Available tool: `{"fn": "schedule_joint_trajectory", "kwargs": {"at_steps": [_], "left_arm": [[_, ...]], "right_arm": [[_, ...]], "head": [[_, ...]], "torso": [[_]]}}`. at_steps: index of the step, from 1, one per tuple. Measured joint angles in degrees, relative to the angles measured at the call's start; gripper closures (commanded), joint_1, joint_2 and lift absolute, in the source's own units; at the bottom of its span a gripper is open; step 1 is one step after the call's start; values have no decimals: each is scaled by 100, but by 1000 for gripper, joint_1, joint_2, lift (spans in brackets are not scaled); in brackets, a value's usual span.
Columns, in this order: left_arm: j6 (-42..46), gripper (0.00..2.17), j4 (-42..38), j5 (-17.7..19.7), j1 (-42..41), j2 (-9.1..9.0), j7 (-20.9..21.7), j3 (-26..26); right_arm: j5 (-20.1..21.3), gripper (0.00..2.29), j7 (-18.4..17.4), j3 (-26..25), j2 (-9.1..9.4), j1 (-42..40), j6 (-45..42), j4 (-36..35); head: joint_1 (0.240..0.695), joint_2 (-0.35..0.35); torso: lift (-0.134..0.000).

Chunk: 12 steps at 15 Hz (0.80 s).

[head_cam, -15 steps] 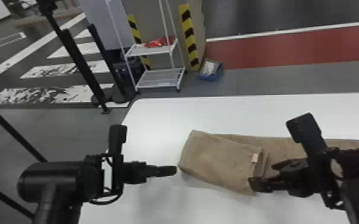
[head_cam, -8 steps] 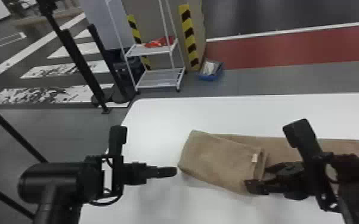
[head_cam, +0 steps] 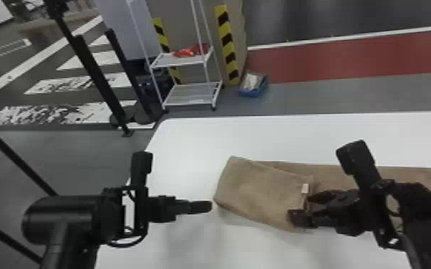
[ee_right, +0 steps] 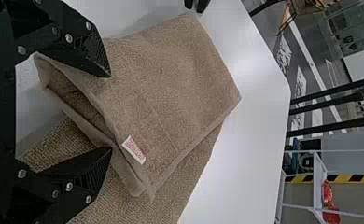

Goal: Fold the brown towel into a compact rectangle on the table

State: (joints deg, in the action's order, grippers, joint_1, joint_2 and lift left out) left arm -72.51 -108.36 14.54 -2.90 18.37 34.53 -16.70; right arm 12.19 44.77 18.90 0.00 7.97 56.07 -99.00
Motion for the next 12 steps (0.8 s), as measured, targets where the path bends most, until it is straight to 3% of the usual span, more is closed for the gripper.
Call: {"fn": "schedule_joint_trajectory", "kwargs": {"at_steps": [4, 9, 12], "left_arm": [[124, 83, 123, 4, 23, 44, 16, 0], [131, 83, 142, 19, 28, 92, 19, -9], [134, 83, 163, 34, 45, 121, 18, -4]], "right_arm": [[-189, 343, -146, 41, 0, 197, 268, 113], [-121, 1160, -145, 61, 0, 297, 396, 161], [-93, 1393, -145, 61, 0, 328, 560, 164]], "head": [[695, 350], [695, 350], [695, 350]], "torso": [[-128], [-128], [-128]]}}
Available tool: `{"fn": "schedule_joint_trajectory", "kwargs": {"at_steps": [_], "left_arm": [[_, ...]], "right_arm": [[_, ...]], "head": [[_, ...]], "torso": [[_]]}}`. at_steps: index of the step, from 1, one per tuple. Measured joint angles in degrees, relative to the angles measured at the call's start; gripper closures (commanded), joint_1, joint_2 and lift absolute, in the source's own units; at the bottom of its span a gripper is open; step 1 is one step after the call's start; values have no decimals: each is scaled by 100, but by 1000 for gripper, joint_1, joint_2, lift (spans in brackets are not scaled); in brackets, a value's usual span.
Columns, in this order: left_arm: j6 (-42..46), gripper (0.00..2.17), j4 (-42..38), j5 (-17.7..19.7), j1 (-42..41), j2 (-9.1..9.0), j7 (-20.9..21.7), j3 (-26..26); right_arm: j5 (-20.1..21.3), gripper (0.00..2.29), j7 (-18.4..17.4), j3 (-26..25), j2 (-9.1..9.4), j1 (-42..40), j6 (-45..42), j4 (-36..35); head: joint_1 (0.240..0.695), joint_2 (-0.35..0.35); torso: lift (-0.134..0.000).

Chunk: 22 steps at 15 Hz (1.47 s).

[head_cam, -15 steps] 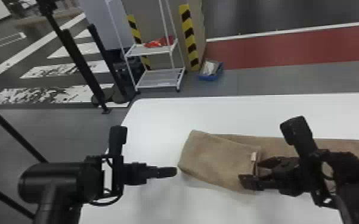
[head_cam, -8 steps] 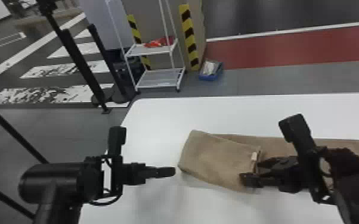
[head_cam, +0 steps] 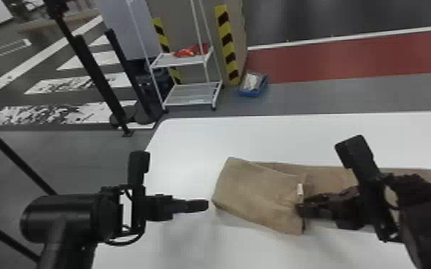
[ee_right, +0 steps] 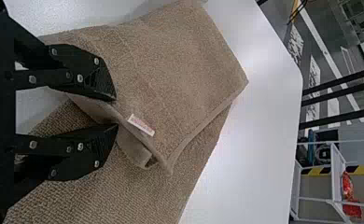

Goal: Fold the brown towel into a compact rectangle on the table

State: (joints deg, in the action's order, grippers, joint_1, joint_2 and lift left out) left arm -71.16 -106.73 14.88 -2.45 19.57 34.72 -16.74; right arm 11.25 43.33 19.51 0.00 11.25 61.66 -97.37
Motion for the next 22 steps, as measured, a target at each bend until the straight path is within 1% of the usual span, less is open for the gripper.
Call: {"fn": "schedule_joint_trajectory", "kwargs": {"at_steps": [4, 9, 11, 13, 15, 17, 19, 22], "left_arm": [[0, 83, 3, 26, 29, 33, 3, 4], [0, 83, -2, 36, 43, 65, 9, -15], [-4, 83, -5, 43, 43, 69, 20, -39], [-3, 83, -6, 48, 47, 82, 37, -73], [46, 83, 11, 50, 86, 94, 57, -95], [84, 83, 17, 50, 151, 99, 74, -100], [82, 83, -2, 50, 173, 97, 77, -80], [71, 83, -50, 44, 171, 75, 79, -74]], "right_arm": [[-67, 1423, 0, -59, 0, 25, 82, -24], [-491, 1423, 3, -240, 0, 10, -236, -302], [-618, 1423, 28, -368, 0, -42, -173, -596], [-695, 1423, 129, -601, 0, -227, 201, -1088], [-845, 1423, 214, -952, 0, -469, 532, -1568], [-1046, 1423, 278, -1366, 0, -652, 651, -1878], [-1081, 1423, 283, -1583, 0, -683, 671, -1934], [-1062, 1423, 316, -1739, 0, -595, 663, -1737]], "head": [[695, 350], [695, 350], [695, 350], [695, 350], [695, 350], [695, 350], [695, 337], [695, 315]], "torso": [[-128], [-128], [-128], [-128], [-128], [-128], [-128], [-128]]}}
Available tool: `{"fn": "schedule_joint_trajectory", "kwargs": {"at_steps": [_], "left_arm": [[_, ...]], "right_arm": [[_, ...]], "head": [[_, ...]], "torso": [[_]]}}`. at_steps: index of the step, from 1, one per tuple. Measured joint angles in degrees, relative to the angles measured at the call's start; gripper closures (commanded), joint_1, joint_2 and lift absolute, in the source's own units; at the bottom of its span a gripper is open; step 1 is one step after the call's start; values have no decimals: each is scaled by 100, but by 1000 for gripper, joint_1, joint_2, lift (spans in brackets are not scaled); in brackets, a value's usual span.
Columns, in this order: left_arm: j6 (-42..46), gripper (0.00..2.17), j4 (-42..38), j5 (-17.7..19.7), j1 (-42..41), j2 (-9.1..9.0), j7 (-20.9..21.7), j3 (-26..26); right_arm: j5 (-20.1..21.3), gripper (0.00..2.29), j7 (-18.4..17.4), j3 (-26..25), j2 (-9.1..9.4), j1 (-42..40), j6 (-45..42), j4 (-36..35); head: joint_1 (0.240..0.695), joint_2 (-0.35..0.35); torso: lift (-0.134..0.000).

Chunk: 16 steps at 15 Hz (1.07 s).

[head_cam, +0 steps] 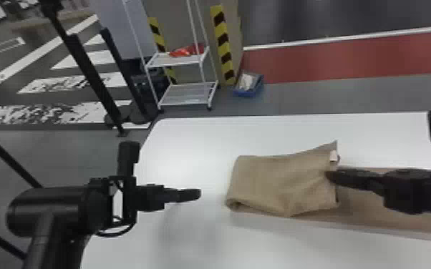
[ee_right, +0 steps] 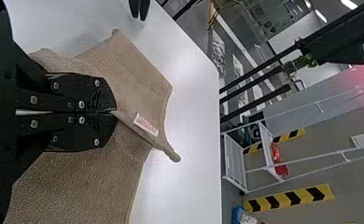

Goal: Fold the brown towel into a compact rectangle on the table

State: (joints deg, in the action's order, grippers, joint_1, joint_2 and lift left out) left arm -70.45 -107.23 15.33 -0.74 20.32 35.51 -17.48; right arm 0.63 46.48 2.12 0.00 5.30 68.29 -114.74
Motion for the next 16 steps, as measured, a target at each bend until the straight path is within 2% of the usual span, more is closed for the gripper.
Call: {"fn": "schedule_joint_trajectory", "kwargs": {"at_steps": [5, 9, 13, 16], "left_arm": [[-2, 83, -33, 13, -13, 5, 0, -75], [-1, 83, -41, -15, -8, -60, -18, -9], [-4, 83, -41, -55, -7, -88, -27, 27], [0, 83, -36, -100, -22, -182, -40, 55]], "right_arm": [[-505, 1423, 59, -736, 0, -180, 686, -674], [-553, 1423, 101, -1101, 0, -66, 491, -121], [-968, 1423, 153, -1703, 0, 75, 985, -284], [-939, 1423, 204, -2002, 0, 87, 892, -50]], "head": [[695, 293], [695, 247], [695, 211], [695, 182]], "torso": [[-128], [-128], [-128], [-128]]}}
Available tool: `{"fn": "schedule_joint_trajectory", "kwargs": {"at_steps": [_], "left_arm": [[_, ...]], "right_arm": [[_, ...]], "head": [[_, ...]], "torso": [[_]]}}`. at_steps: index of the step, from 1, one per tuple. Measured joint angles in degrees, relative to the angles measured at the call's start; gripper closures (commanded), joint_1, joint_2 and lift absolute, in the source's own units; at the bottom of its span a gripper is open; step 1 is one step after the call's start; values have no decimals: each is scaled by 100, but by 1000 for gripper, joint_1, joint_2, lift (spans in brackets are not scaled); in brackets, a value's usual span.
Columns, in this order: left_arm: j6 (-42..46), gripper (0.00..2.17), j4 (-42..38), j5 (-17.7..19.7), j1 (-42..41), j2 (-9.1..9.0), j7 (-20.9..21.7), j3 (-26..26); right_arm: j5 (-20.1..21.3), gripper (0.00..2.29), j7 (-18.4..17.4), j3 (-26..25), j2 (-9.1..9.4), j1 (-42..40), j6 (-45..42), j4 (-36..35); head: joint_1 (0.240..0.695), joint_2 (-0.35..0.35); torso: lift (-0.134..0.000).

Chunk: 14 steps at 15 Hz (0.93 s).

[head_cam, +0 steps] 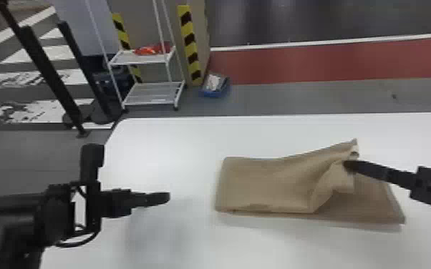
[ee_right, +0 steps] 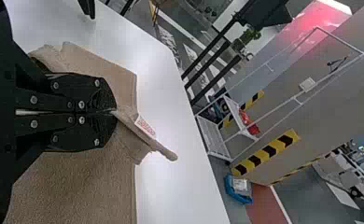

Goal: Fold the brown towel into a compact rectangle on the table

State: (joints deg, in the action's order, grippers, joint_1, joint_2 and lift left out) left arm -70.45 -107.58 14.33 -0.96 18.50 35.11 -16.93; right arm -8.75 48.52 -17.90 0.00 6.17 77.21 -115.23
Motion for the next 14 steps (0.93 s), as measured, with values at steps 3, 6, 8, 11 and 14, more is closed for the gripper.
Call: {"fn": "schedule_joint_trajectory", "kwargs": {"at_steps": [3, 6, 8, 11, 14], "left_arm": [[0, 83, 0, -50, -1, -64, -14, 64], [0, 83, -11, -94, -33, -116, -13, 77], [-1, 83, -26, -147, -95, -166, -13, 93], [-58, 83, -68, -212, -159, -202, -27, 133], [-171, 83, -207, -303, -226, -229, -40, 143]], "right_arm": [[-33, 1423, 43, -133, 0, 166, 124, 206], [-268, 1423, 120, -621, 0, 243, 581, 44], [-260, 1423, 159, -763, 0, 190, 457, 253], [-233, 1423, 183, -827, 0, 287, 324, 644], [-372, 1413, 247, -1127, -65, 458, 459, 773]], "head": [[695, 161], [695, 135], [695, 119], [695, 108], [695, 94]], "torso": [[-128], [-128], [-128], [-128], [-128]]}}
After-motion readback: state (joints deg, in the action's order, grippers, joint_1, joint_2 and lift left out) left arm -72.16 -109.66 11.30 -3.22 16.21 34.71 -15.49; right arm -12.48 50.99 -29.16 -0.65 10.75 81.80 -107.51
